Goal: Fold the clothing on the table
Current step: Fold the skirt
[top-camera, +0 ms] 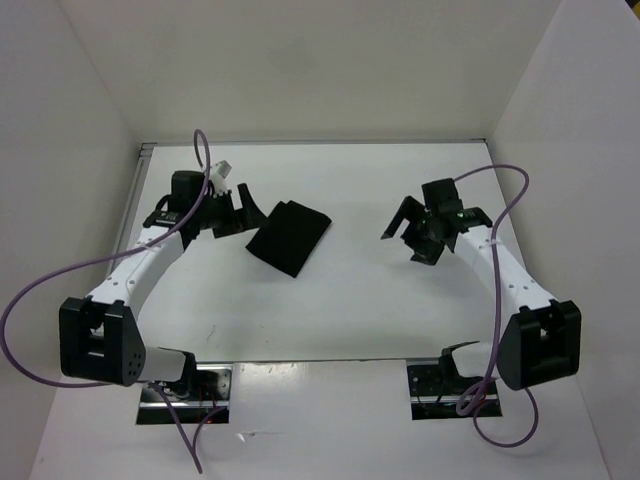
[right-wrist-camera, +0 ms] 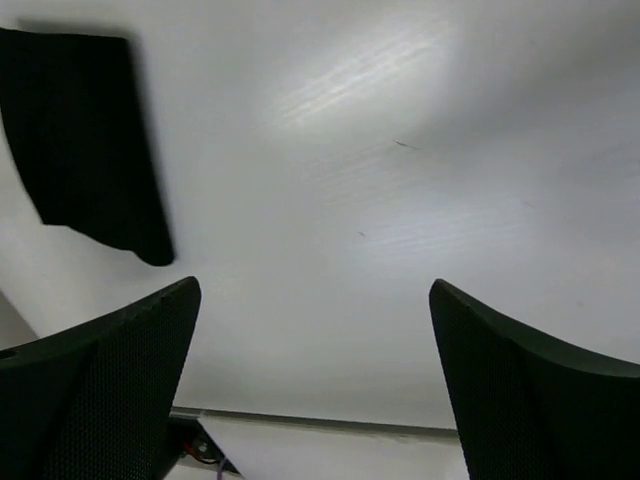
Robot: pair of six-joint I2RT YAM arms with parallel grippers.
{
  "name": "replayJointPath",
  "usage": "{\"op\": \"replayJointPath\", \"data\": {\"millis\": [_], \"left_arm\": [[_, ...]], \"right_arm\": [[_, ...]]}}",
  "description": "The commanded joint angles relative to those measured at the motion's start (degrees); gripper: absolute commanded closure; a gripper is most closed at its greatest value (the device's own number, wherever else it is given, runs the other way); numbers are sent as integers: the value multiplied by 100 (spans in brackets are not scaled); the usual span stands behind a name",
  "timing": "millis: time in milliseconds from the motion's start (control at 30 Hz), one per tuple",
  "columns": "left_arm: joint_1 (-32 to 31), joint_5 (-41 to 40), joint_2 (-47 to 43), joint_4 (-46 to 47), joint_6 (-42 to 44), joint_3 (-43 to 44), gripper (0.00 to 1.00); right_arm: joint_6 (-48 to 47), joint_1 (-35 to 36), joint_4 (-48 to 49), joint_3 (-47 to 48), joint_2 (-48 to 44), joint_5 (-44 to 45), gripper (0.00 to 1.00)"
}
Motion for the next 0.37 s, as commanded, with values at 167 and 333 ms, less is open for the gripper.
{"op": "replayJointPath", "data": {"millis": [167,333], "left_arm": [[26,-208,-758,0,-203,-390,1],[26,-569,-1313,-60,-475,-681,1]], "right_arm": [[35,-120,-550,-365,-1297,968,0],[-351,-312,-331,-417,-1501,882,0]]}}
